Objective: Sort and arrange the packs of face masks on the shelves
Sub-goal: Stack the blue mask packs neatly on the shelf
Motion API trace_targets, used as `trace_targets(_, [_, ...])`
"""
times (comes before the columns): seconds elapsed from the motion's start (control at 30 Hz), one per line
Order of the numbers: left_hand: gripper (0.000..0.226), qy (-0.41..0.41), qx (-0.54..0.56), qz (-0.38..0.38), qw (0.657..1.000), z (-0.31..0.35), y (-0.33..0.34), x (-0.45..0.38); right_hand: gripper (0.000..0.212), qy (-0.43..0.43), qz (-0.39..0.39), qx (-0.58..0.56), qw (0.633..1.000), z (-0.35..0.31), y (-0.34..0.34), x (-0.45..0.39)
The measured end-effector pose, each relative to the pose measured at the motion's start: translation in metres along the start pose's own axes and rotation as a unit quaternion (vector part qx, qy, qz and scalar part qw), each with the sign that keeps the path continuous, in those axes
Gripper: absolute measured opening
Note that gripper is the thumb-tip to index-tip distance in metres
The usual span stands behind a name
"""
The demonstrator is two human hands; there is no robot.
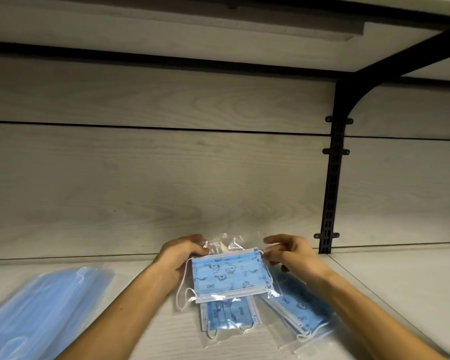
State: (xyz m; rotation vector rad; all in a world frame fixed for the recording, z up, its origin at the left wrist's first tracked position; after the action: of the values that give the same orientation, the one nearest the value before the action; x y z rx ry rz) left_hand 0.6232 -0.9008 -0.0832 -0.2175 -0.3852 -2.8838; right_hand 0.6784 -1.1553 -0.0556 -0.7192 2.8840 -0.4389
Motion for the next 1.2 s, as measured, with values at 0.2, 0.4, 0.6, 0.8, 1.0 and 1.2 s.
trace_targets(0.2, [0.029,-0.023,-0.056,-0.049,0.997,-0.005,0.012,0.002,0.024,-0.061,0.038,0.065,0.995,-0.006,-0.007,-0.004])
trace_targets(0.4, [0.018,-0.006,-0.057,-0.054,0.997,-0.005,0.016,0.0,0.027,-0.057,0.033,0.19,0.98,-0.006,-0.008,-0.005])
trace_targets(0.6, [0.023,-0.002,-0.105,-0.084,0.991,-0.007,0.03,0.007,0.023,-0.114,-0.015,0.206,0.972,-0.016,0.017,-0.001])
trace_targets(0.8, [0.031,0.012,-0.133,-0.104,0.986,-0.012,0.038,0.005,0.028,-0.155,-0.012,0.191,0.969,-0.022,0.033,-0.002])
trace_targets(1.0, [0.034,0.022,-0.112,-0.079,0.99,-0.011,0.032,0.0,0.025,-0.131,0.051,0.153,0.978,-0.017,-0.002,-0.004])
trace_targets(1.2, [0.033,0.02,-0.104,-0.068,0.992,-0.011,0.034,-0.002,0.03,-0.077,0.004,0.172,0.982,-0.002,0.005,-0.01])
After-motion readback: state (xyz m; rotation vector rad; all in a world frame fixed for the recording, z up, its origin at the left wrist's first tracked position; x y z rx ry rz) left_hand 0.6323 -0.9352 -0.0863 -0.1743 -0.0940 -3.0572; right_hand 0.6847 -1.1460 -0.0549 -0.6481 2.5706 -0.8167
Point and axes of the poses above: each hand's wrist, its own x-axis away from the middle knuckle, its own y-axis out of the palm, z = x × y, the point moved 8 cm from there along -x, towards the middle knuckle, and after that the axes turned 8 degrees about -z, right-handed, at the moved point
